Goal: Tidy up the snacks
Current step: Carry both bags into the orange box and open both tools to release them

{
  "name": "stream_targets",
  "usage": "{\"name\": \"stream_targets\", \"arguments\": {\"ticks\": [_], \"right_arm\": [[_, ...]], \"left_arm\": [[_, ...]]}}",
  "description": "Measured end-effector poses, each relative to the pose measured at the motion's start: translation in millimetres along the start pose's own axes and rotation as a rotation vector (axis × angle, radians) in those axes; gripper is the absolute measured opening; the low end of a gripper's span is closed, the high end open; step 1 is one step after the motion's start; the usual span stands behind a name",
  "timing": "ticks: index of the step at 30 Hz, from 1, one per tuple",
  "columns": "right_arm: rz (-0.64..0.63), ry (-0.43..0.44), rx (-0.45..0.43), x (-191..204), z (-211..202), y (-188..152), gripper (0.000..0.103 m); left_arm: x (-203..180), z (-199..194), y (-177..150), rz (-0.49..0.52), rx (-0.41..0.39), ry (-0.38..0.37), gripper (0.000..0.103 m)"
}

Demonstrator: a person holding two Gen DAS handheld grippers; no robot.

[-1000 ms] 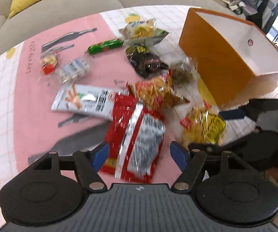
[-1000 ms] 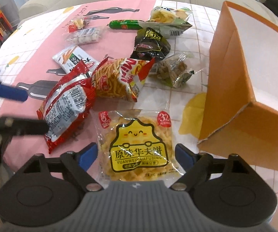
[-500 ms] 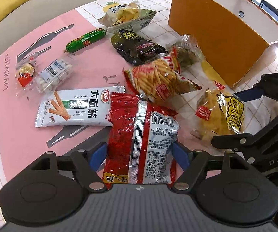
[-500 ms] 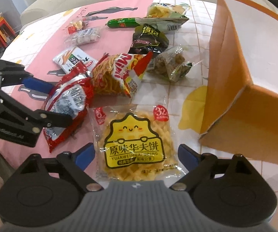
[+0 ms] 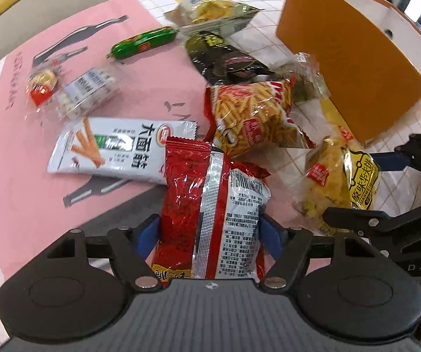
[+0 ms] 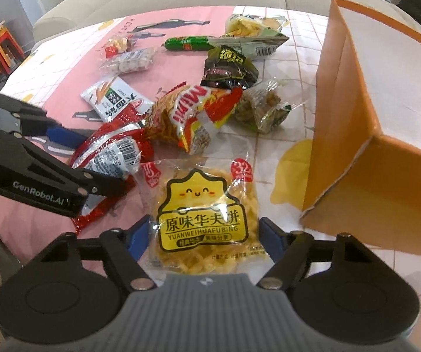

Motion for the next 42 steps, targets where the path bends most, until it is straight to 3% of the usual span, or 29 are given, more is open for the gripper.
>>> {"name": "stream_targets", "arguments": {"ticks": [11,16,22,26,31,35,39,42], "right_arm": [[0.050,0.062,-0.063,7.4,-56.0,11.2,0.070],[0.053,0.094,-0.150,5.9,-106.4,18.7,0.070],[0.100,0.037,-0.293,-37.3,-168.5,40.1,0.070],[0.171,-0.021,-0.327,-87.1,-192.2,50.6,0.070],[0.193,-0.088,-0.331,-137.8,-208.1,67.6,0.070],[0.232,-0.074,-0.293,-173.8,-203.7,83.9,0.070],[0.322,-0.001,-0.142,-211.7,-164.3,91.9,0.070],[0.394,0.027,-0.004,-235.9,-125.4,84.1,0.070]], "left_arm": [[-12.9,-80.5,1.0,-0.133,-0.097,0.039,0.082],[-34.6,-122.5,21.2,-0.138,-0.160,0.020,0.082],[-63.8,-162.0,66.4,-0.120,-0.242,-0.035,0.083],[-92.8,-176.9,109.2,-0.083,-0.284,-0.085,0.083],[-133.7,-166.3,159.9,-0.045,-0.286,-0.169,0.083],[-157.5,-130.4,201.2,-0.079,-0.217,-0.235,0.083],[-168.0,-76.1,216.8,-0.151,-0.083,-0.244,0.083],[-176.9,-46.7,220.0,-0.123,-0.014,-0.210,0.083]]}}
Point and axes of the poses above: each gripper's, at about its wrist camera, not at the fingertips, and z roughly the way its jaws point, x to its left, y to its top, the point moved 8 cm from there along z, roughly the way its jaws point, and after that the axes turned 5 degrees about z, right-handed, at the moved point
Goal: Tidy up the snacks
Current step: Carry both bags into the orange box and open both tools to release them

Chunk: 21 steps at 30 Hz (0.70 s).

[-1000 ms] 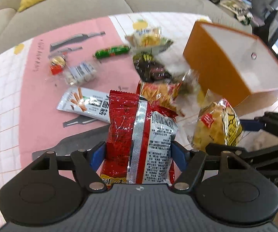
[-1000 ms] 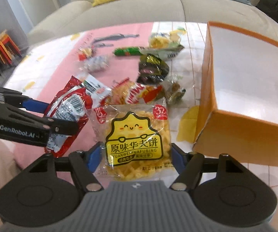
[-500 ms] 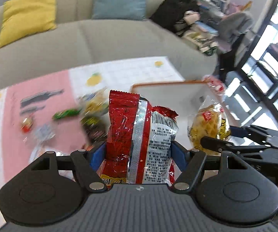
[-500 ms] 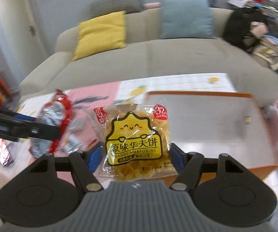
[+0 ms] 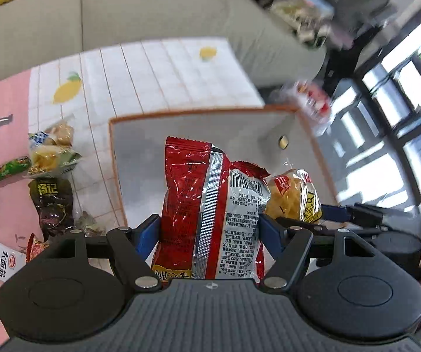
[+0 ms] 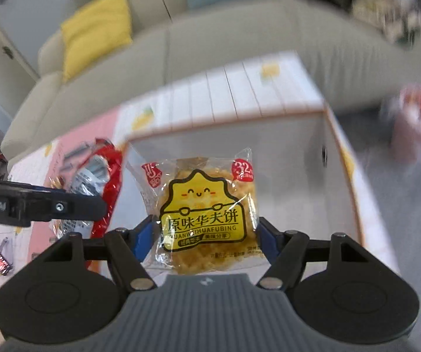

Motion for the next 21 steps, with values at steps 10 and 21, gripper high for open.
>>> {"name": "stream_targets", "arguments": {"ticks": [10,21], "right_arm": [[-0.039,-0.039,0.221,-17.9,67.0,-6.6,0.070],[-0.078,-0.045,0.324,-16.4,106.7,-22.1,0.071]], "left_arm": [[4.3,65.6,-5.0,0.015,0.215,0.123,0.083],[3.7,91.6,-14.3,0.063,0.288,0.226,0.084]]}}
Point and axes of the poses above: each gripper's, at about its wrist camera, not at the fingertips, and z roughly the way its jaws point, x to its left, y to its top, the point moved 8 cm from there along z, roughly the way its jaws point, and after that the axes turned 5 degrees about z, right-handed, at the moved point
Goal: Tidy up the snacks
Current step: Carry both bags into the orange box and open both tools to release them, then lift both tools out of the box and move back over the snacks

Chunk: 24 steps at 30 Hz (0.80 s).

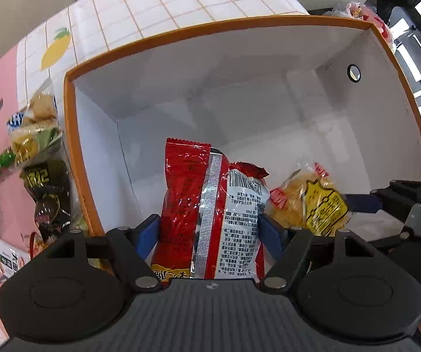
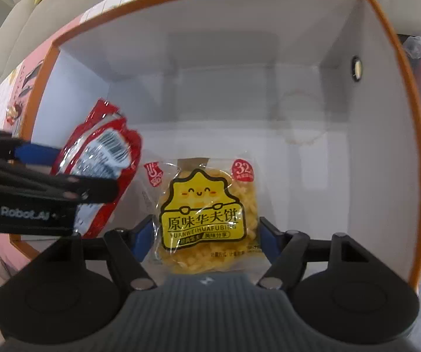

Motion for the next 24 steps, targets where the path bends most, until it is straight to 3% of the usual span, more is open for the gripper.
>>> {"name": "stream_targets", "arguments": {"ticks": [11,15,24], "right_arm": [[0.005,0.017,-0.016,-2.0,-8.2,-3.1,0.080],[0.040,0.051,-0.026,1.8,-8.0,-3.7,0.072],[0.033,0.054,-0.045,20.6,-6.7,-6.4,0.070]], "left_arm": [[1.5,-6.4,-2.8,-0.018,-0.012,0.016,0.089],[9.0,-18.9,-2.5,-0.024,-0.030,0.000,0.089],[25.7,-59.8,-15.4,-0.023,-0.099,-0.021,0.089]]}}
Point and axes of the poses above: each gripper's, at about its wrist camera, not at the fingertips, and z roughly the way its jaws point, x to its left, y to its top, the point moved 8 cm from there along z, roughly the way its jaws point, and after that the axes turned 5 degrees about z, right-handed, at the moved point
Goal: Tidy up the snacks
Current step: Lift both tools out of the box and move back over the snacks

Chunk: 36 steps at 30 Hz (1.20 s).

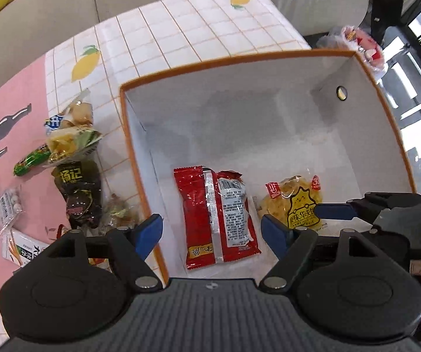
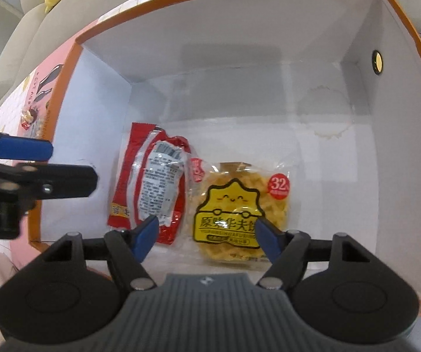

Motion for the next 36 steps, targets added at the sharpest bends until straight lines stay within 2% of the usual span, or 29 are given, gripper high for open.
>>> {"name": "stream_targets", "arguments": {"ticks": [3,7,10,15,21,24,28,32,36], "right_arm": [[0.001,-0.031,-0.039,3.7,-14.4,-1.3,0.070],[0.005,-0.068,-0.115,11.3,-41.0,-2.4,0.071],[0.010,-0.065,-0.167,24.1,-60.0,-6.5,0.072],[-0.005,-0.066,-0.262,57.1,-91.5,-18.0,0.075],[-0.033,-0.045,-0.394,111.4,-117.0,-37.9,0.076],[-0.062,-0.050,-0.475,137.6,-127.8,-51.4,0.078],[-0.083,-0.013,-0.569,172.0,-134.7,-74.8,0.078],[-0.111,0.038,-0.651,202.2,-126.2,-97.2,0.078],[-0.146,0.055,-0.659,222.6,-94.6,-115.8,0.075]], "left_arm": [[2.6,-15.1,-5.1,0.001,-0.032,-0.003,0.089],[8.8,-49.5,-13.2,0.036,-0.132,-0.031,0.089],[16.5,-80.3,-24.9,0.061,-0.210,-0.014,0.089],[33.2,-128.0,-53.3,0.081,-0.335,0.017,0.089],[59.1,-165.8,-93.3,0.039,-0.462,0.059,0.089],[75.0,-175.7,-113.1,-0.002,-0.511,0.070,0.089],[105.1,-178.3,-141.0,-0.073,-0.564,0.050,0.089],[133.0,-162.7,-164.8,-0.141,-0.553,0.036,0.088],[156.5,-139.5,-185.5,-0.186,-0.518,0.061,0.088]]}}
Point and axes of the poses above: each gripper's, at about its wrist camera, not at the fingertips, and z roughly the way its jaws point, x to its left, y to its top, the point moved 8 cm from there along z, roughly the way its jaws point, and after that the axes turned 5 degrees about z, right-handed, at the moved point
